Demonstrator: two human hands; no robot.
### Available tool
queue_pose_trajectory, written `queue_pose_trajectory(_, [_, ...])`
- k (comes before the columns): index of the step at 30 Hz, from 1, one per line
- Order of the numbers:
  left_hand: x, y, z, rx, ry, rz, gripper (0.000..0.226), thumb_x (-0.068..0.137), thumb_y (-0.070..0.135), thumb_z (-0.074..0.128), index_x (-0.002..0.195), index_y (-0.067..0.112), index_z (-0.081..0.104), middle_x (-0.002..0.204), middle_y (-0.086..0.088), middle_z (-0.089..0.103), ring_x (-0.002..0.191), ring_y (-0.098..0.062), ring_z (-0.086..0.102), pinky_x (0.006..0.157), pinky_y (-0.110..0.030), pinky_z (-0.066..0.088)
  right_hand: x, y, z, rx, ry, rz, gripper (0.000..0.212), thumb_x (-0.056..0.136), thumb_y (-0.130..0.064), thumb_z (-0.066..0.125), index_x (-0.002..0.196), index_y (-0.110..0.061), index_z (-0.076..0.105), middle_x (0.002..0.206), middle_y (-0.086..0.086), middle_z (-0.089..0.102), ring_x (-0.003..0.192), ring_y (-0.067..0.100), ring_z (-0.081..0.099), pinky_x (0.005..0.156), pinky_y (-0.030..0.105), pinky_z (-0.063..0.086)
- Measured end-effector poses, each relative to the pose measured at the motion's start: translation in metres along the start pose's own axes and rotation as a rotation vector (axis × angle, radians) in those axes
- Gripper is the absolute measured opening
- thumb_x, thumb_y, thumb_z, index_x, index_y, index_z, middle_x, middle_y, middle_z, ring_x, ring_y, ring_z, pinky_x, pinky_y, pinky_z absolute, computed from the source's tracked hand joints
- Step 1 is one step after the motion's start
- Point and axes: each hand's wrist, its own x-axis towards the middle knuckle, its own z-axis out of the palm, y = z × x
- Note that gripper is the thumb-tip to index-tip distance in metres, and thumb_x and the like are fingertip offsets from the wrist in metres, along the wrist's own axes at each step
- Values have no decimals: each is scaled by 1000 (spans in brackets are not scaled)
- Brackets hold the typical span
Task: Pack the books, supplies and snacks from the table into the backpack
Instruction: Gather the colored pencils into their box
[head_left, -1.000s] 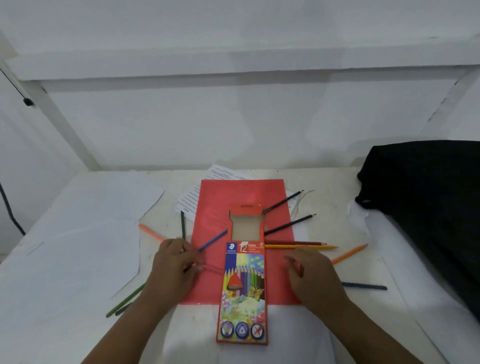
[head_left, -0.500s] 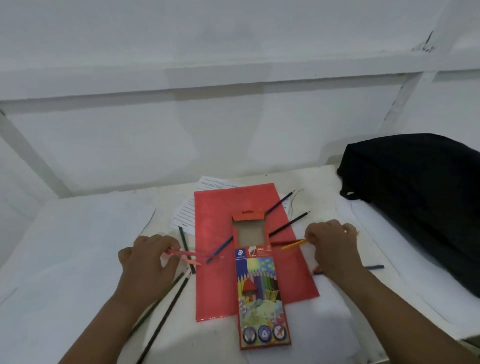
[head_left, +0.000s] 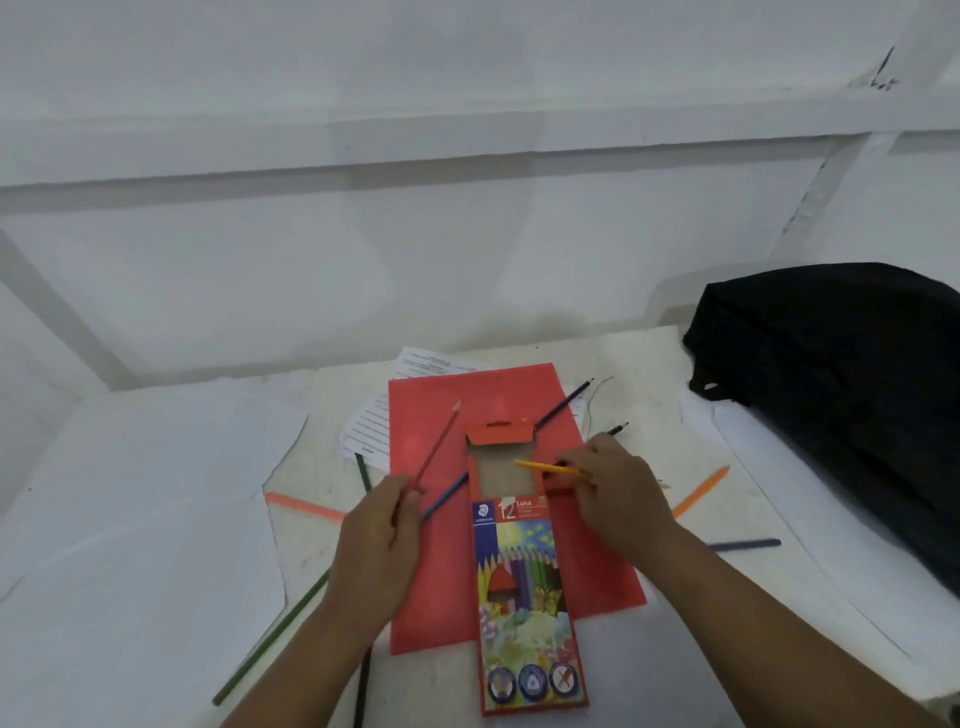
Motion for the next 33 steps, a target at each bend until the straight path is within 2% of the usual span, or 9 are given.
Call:
queue_pose_trajectory(3, [12, 25, 15, -127, -52, -74, 12, 103, 20, 48, 98, 23, 59, 83, 6, 71, 76, -4, 66, 60, -17, 50, 22, 10, 3, -72, -31, -12, 23, 91, -19, 60, 105, -28, 77, 92, -1, 58, 69, 20, 58, 64, 36, 48])
queue_pose_trajectory(5, [19, 38, 29, -228, -152, -143, 14, 105, 22, 45, 98, 22, 57, 92, 7, 74, 84, -3, 70, 67, -18, 54, 31, 17, 3, -96, -94, -25, 18, 89, -23, 65, 98, -30, 78, 89, -4, 59, 75, 19, 59, 69, 36, 46])
queue_pose_trajectory(8, [22, 40, 47, -140, -273, -125, 15, 106, 24, 42, 99, 24, 55, 97, 8, 73, 91, 3, 68, 76, -17, 54, 32, 35, -3, -106, -94, -18, 14, 84, -20, 71, 92, -27, 78, 84, -3, 59, 77, 23, 60, 67, 34, 41])
queue_pose_trajectory(11, [20, 38, 49, -201, -198, -171, 16, 105, 19, 43, 100, 15, 58, 93, 3, 75, 88, -1, 70, 74, -14, 51, 32, 57, -16, -176, -103, 59, 19, 82, -13, 67, 91, -26, 77, 88, -4, 60, 77, 20, 58, 66, 31, 33])
queue_pose_trajectory(15, [24, 29, 45, -235, 48, -239, 25, 107, 21, 40, 90, 15, 57, 89, -1, 75, 85, -14, 69, 82, -33, 54, 45, 58, -17, -11, -63, 59, 36, 74, 0, 62, 101, -20, 76, 100, -3, 61, 88, 22, 59, 72, 32, 39])
queue_pose_trajectory(17, [29, 22, 44, -154, 64, -275, 28, 106, 31, 36, 87, 18, 51, 84, 1, 73, 84, -14, 69, 84, -45, 55, 54, 41, -11, 40, -20, -36, 36, 79, -4, 60, 108, -19, 75, 110, -1, 65, 94, 24, 60, 79, 36, 47])
queue_pose_trajectory(20, [30, 23, 43, 3, 42, -246, 27, 105, 38, 33, 87, 23, 46, 84, 6, 73, 83, -11, 69, 80, -42, 56, 65, 27, 3, 41, -88, -146, 41, 85, -18, 50, 120, -20, 71, 126, 2, 66, 103, 32, 61, 88, 42, 51])
queue_pose_trajectory(26, [35, 22, 37, 148, 78, -264, 20, 105, 25, 39, 89, 14, 41, 70, -11, 60, 61, -25, 58, 50, -31, 35, 65, 52, -1, -70, -85, -96, 13, 85, -13, 66, 91, -19, 76, 98, -1, 69, 87, 28, 59, 71, 35, 46])
queue_pose_trajectory(33, [38, 22, 41, 123, 167, -360, 20, 104, 21, 40, 89, 9, 45, 74, -12, 58, 67, -30, 57, 58, -38, 39, 55, 86, -26, -75, -126, 25, 18, 86, -12, 67, 96, -22, 78, 101, -3, 66, 89, 20, 59, 74, 36, 52])
